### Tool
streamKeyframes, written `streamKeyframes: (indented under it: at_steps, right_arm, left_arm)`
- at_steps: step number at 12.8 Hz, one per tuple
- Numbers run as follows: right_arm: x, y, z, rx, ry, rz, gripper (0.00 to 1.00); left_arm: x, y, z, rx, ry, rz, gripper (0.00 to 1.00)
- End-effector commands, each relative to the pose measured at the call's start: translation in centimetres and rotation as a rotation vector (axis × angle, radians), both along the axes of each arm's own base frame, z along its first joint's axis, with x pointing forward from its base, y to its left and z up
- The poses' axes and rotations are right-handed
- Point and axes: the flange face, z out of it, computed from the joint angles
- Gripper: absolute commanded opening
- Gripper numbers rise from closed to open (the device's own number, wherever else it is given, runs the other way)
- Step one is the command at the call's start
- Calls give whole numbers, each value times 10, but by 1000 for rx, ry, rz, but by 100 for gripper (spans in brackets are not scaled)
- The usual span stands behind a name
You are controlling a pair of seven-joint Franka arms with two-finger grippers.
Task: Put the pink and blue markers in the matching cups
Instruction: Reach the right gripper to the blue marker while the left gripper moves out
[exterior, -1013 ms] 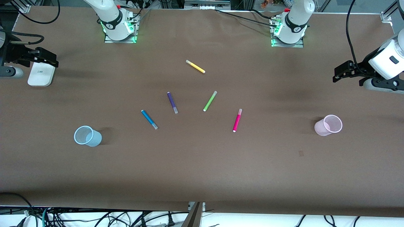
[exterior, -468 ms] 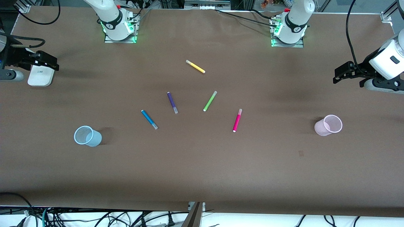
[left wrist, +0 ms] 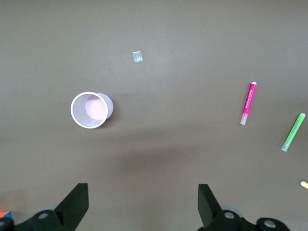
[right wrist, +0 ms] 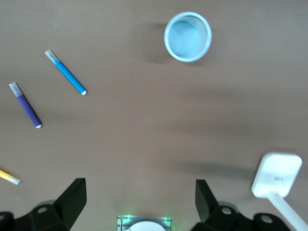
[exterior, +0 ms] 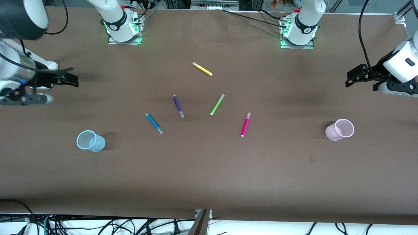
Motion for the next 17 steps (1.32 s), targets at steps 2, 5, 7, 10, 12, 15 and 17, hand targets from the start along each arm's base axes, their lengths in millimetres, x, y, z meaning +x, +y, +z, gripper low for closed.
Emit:
streamKeyframes:
  at_steps: [2, 5, 7, 10, 12, 15, 17]
  right_arm:
    - [27, 47, -51, 37, 3, 54, 100]
    - [45, 80, -114, 30, 8, 99, 100]
    - [52, 113, -149, 29, -13, 145, 100]
    - [54, 151, -184, 39, -41, 234, 100]
    - [54, 168, -211, 43, -44, 281, 100]
    - [47, 191, -249, 55, -40, 360, 100]
    - [42, 198, -268, 77, -83, 403, 100]
  left_arm:
    - [-1, -2, 3, 14, -2, -12, 100]
    - [0, -7, 2, 14, -3, -17, 100]
    - [2, -6, 0, 13, -3, -16, 100]
    - [1, -11, 2, 13, -3, -24, 100]
    - [5, -25, 1, 14, -9, -48, 100]
    - [17, -41, -16, -6, -9, -65, 100]
    - [43, -67, -66, -14, 9, -104, 100]
